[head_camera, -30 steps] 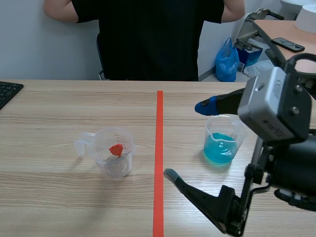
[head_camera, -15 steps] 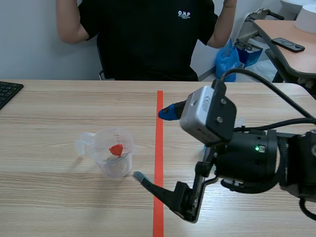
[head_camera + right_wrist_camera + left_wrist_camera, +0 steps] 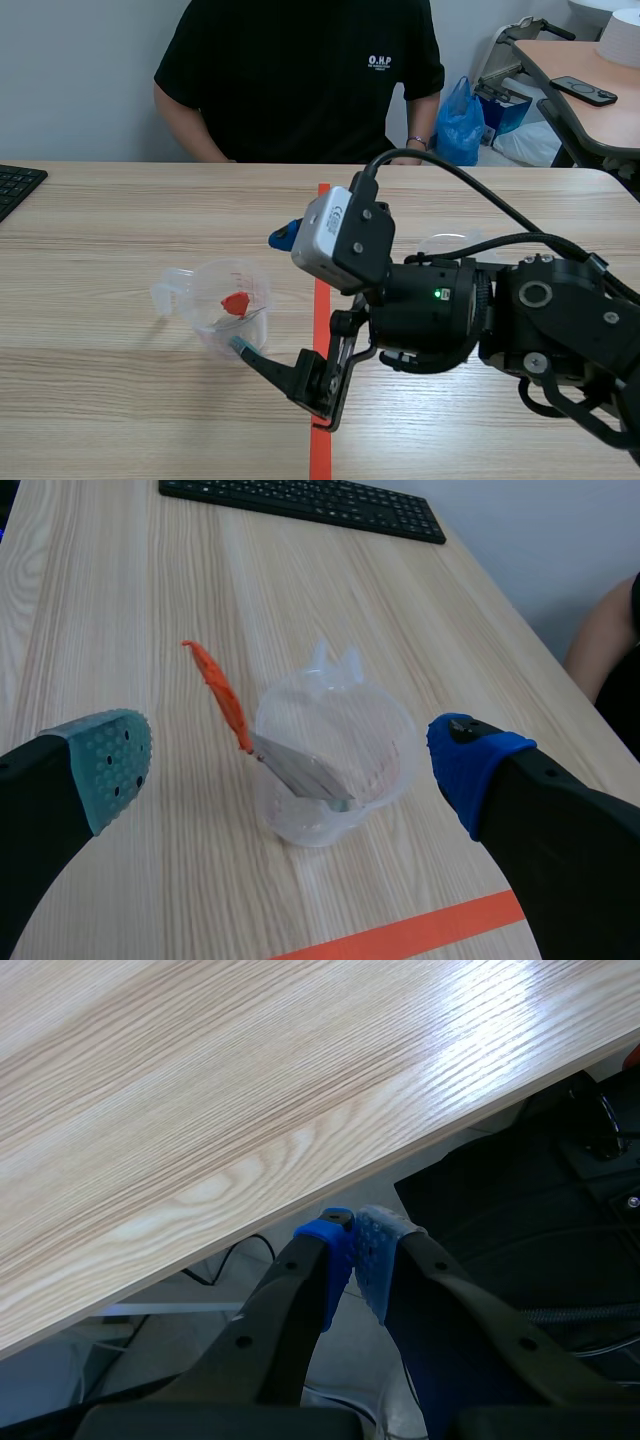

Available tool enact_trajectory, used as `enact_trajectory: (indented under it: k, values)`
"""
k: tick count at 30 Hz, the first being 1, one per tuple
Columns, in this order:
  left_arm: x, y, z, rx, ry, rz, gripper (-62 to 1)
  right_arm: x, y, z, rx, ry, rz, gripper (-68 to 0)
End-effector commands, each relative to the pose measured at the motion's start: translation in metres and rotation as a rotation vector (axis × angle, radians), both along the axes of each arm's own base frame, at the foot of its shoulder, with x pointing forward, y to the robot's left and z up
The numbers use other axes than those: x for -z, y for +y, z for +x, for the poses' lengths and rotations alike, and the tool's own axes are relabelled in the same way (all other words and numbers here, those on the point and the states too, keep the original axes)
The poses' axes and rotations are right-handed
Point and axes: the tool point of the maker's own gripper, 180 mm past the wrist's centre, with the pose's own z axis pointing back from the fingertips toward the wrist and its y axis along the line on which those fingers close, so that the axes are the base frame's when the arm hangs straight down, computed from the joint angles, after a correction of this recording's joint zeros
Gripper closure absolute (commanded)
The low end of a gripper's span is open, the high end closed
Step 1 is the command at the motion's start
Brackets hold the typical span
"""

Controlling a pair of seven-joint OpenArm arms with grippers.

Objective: Do the redox reaction experiment.
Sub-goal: 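Lift the metal plate out of the left beaker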

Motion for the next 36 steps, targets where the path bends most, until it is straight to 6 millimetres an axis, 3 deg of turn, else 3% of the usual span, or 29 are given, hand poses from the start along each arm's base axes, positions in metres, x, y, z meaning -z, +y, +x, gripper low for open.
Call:
enact_trajectory:
  k: [1, 7, 10, 13, 17, 21, 26, 36]
  values:
    - [-0.005, -0.003, 0.003, 0.007, -0.020, -0.008, -4.0, -0.013, 0.002, 0.009, 0.008, -0.031, 0.029, -55.2]
    - [-0.006, -0.003, 0.004, 0.008, -0.023, -0.008, -4.0, -0.008, 0.007, 0.009, 0.003, -0.055, -0.007, -44.1]
    - [-0.006, -0.003, 0.006, 0.007, -0.026, -0.007, -4.0, -0.005, 0.008, 0.010, 0.009, -0.049, -0.022, -34.9]
    - [-0.006, -0.002, 0.008, 0.007, -0.032, -0.006, -4.0, -0.012, 0.008, 0.012, 0.022, -0.071, 0.009, -27.4]
    - [-0.006, -0.003, 0.008, 0.007, -0.033, -0.007, -4.0, -0.016, 0.009, 0.013, 0.024, -0.080, 0.027, -23.0]
    - [-0.006, -0.003, 0.008, 0.007, -0.033, -0.007, -4.0, -0.016, 0.009, 0.013, 0.023, -0.080, 0.028, -11.3]
    - [-0.006, -0.002, 0.008, 0.007, -0.033, -0.006, -4.0, -0.021, 0.010, 0.011, 0.014, -0.088, 0.053, -1.3]
    - [-0.006, -0.003, 0.008, 0.007, -0.034, -0.006, -4.0, -0.050, 0.005, 0.020, 0.015, -0.116, 0.153, -1.5]
